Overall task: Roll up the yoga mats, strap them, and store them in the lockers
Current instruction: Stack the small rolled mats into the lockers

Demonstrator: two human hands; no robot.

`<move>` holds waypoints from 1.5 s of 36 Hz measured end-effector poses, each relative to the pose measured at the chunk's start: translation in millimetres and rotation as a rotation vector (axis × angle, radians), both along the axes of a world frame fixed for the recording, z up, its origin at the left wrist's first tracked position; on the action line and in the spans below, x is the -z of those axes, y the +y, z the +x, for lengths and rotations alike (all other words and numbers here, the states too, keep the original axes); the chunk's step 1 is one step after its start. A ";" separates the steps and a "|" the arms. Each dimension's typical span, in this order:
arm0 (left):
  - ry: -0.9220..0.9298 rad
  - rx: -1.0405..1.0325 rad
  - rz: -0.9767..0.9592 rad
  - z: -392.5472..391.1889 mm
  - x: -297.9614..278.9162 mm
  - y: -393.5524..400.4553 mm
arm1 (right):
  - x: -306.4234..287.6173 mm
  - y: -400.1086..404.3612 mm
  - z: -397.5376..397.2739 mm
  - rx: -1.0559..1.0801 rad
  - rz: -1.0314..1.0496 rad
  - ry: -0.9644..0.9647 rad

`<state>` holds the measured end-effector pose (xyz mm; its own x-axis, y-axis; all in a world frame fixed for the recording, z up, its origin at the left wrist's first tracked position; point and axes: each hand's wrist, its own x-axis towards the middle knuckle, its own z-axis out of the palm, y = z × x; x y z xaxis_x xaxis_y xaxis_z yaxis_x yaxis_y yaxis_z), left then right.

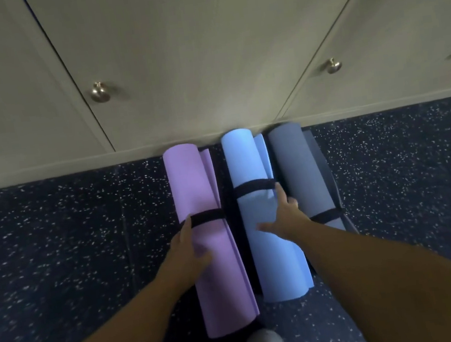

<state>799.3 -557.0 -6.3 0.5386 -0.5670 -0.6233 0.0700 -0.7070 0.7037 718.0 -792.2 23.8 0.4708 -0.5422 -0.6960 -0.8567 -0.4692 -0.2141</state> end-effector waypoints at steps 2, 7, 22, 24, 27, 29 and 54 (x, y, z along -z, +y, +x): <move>0.038 -0.063 -0.022 -4.4 5.7 -0.7 | 6.6 0.1 0.5 0.107 0.039 0.042; 0.098 -0.101 -0.036 -7.3 11.2 0.5 | 16.2 -2.5 -3.4 0.060 0.016 0.158; 0.178 -0.358 -0.030 1.9 11.4 -12.8 | 13.9 3.0 3.5 0.017 0.057 0.268; 0.155 -0.369 0.021 5.4 10.3 -12.2 | 12.2 1.3 -0.3 0.012 0.079 0.252; 0.116 -0.372 0.040 10.6 14.8 -8.7 | 5.8 -1.5 -7.6 0.037 0.075 0.197; 0.102 -0.350 0.029 13.8 14.0 -6.5 | 1.1 -3.1 -13.3 0.063 0.069 0.154; -0.171 -0.298 -0.342 25.0 -83.0 12.9 | -107.6 14.1 -29.7 0.183 -0.057 -0.278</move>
<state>824.3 -544.1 76.7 0.7874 -0.5288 -0.3168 0.0978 -0.4002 0.9112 688.3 -778.1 131.4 0.5294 -0.6701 -0.5203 -0.8405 -0.3307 -0.4293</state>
